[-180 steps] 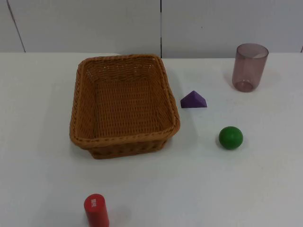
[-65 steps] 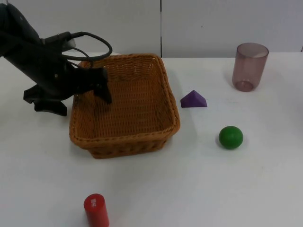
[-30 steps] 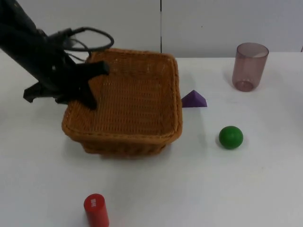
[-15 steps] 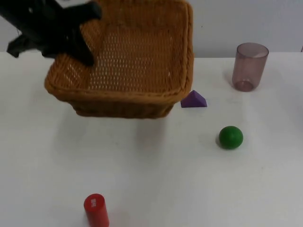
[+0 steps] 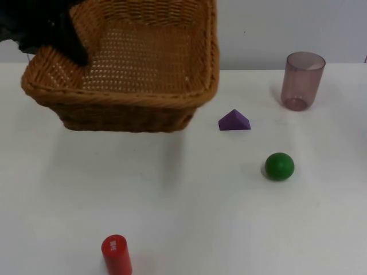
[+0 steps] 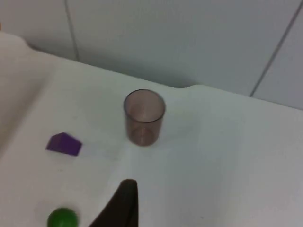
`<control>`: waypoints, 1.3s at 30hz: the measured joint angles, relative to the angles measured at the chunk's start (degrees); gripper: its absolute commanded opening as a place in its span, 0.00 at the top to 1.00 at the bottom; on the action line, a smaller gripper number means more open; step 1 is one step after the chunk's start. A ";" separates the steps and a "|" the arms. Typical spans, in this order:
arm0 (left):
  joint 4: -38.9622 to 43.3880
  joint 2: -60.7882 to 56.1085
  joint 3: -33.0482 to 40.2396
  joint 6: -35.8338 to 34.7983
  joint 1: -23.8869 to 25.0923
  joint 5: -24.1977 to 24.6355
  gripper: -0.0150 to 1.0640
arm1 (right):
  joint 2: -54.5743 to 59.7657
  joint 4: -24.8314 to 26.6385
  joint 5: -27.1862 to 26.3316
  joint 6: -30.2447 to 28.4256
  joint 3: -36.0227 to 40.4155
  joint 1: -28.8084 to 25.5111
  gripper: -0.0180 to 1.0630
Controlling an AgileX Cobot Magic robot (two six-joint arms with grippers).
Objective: Pick up the basket with the left hand and place the triangular block into the basket with the right hand.
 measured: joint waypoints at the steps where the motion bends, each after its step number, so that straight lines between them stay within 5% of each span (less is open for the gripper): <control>1: -0.25 0.00 0.00 -0.14 1.20 0.32 0.99 | 1.11 2.12 -0.08 -2.52 0.00 0.00 0.02; 5: -1.69 0.00 0.00 0.33 5.09 1.56 0.99 | 7.33 12.00 -1.39 -12.14 -0.22 0.00 0.02; 9: -1.77 0.00 0.00 0.58 5.52 2.15 0.99 | 13.71 16.45 -2.17 -18.75 -2.13 0.10 0.02; 22: -3.83 -0.06 0.00 0.82 5.52 2.27 0.99 | 38.26 17.75 -10.02 -30.76 -18.91 9.57 0.02; 30: -4.30 -0.06 0.00 0.82 5.52 2.73 0.99 | 51.14 17.87 6.47 -41.04 -34.81 11.72 0.02; 39: -4.30 -0.06 0.00 0.82 5.52 2.84 0.99 | 60.53 14.51 7.73 -43.85 -39.34 11.82 0.02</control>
